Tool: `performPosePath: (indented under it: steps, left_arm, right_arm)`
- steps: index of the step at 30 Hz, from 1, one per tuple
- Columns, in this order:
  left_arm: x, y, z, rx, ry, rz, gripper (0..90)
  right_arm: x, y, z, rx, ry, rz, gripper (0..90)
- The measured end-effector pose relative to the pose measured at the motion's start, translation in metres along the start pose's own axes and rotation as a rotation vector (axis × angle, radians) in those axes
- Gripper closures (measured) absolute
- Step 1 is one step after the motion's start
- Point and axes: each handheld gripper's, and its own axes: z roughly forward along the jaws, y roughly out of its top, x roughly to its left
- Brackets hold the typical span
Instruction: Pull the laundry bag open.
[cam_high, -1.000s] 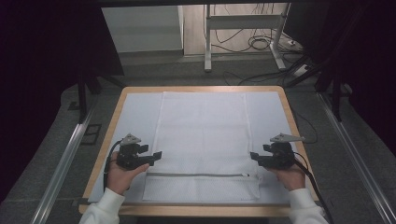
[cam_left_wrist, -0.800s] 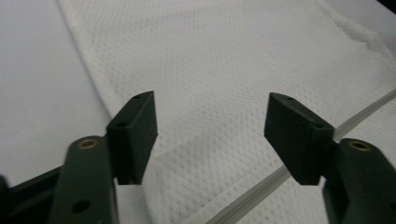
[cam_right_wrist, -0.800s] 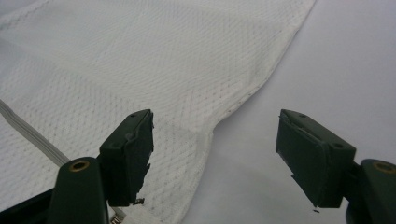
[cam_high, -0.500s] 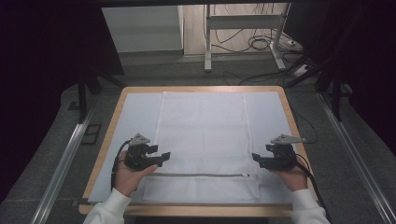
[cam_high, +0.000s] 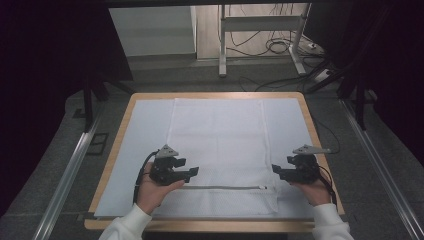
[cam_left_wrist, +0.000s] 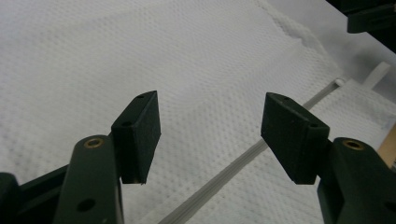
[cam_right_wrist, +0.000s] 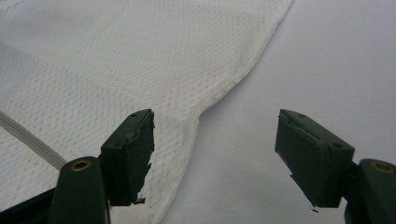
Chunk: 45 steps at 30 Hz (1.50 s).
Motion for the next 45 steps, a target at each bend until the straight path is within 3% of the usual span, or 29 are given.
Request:
performPosePath:
  steps: [12,24,45]
  left_arm:
    - [-0.016,0.003,0.013,0.025,-0.024,0.035,37.7]
    - [-0.023,0.006,0.020,0.031,-0.064,0.031,37.6]
    - [-0.038,0.006,0.034,0.063,-0.092,0.047,36.1]
  right_arm:
    - [0.001,0.000,0.004,0.012,-0.010,-0.007,27.9]
    - [0.002,-0.001,0.005,0.015,-0.015,-0.016,28.0]
    - [0.002,-0.002,0.006,0.018,-0.025,-0.028,27.9]
